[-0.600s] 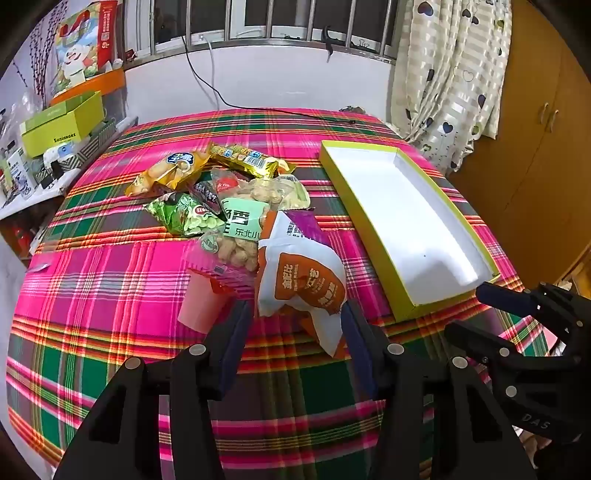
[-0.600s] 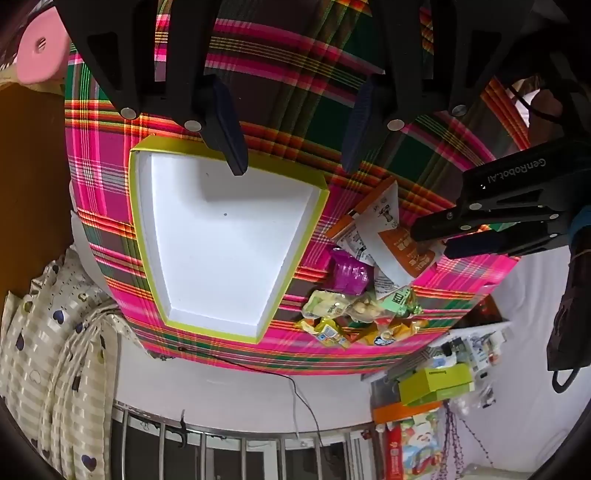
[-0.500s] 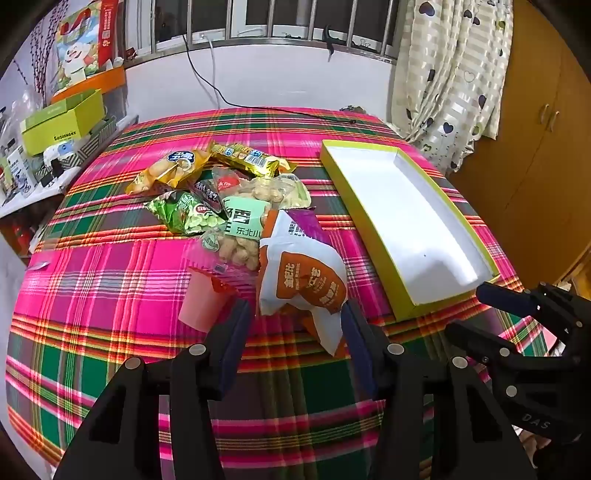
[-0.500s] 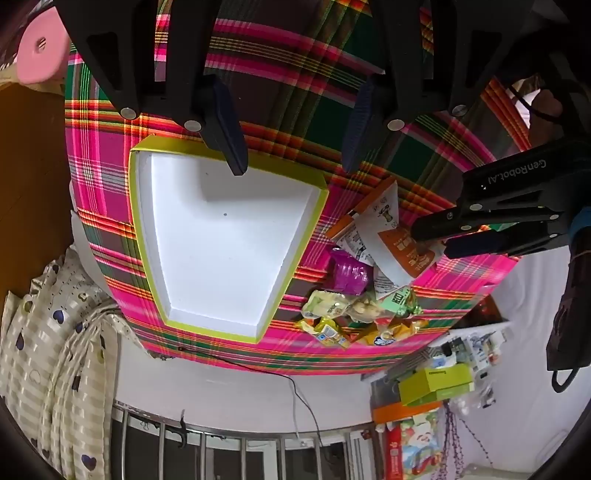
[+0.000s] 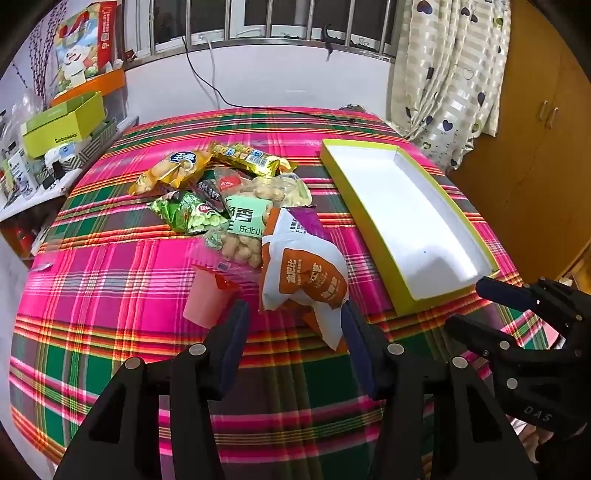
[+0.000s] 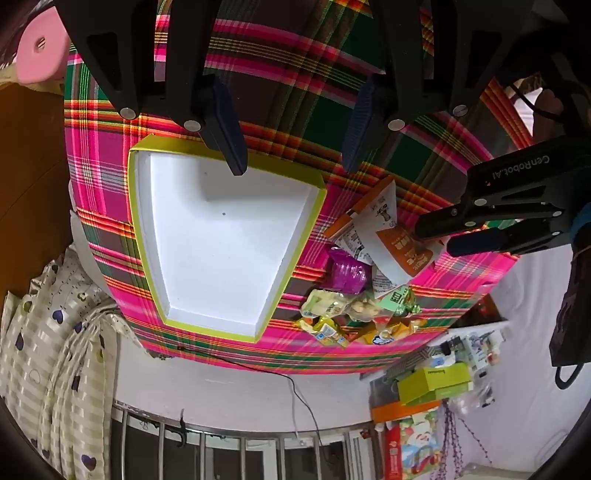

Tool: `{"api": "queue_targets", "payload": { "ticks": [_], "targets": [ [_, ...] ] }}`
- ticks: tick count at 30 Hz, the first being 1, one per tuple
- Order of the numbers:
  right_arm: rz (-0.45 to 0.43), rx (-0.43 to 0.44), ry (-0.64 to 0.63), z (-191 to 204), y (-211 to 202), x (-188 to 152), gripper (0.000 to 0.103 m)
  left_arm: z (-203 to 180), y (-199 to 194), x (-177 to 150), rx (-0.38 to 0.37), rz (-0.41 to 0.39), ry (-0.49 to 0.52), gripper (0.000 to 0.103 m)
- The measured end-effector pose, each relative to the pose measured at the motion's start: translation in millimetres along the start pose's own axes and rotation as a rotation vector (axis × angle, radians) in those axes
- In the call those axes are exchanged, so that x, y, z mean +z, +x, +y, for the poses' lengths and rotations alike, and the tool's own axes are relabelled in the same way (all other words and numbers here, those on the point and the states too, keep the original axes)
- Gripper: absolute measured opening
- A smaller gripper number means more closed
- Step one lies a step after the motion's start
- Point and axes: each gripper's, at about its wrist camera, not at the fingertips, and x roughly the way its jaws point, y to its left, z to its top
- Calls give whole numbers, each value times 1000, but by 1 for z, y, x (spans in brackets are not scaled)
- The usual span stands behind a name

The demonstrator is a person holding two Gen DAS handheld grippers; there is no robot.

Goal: Organize snacks
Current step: 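Move left tool toward pink cup while right tool approaches white-orange snack bag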

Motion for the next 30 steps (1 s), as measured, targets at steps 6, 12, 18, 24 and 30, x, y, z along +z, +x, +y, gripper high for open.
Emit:
{"api": "queue_targets", "payload": {
  "ticks": [6,12,18,24,30],
  "targets": [
    [-6,4,0,3,-5,2,52,1,-1,-1,-19,-2,-4,52],
    [-12,13,-3,1,-8,1,52,3,0,-3,-20,1,-8,52],
    [-14,18,-2,1,-7,3,52,8,2,-3,-45,9,-28,52],
    [-28,25,-2,0,-8,7,52,11,1,-1,-52,2,-35,52],
    [-40,40,4,-3,-11,10,52,17,-2,1,-53,-12,-53,52]
  ]
}}
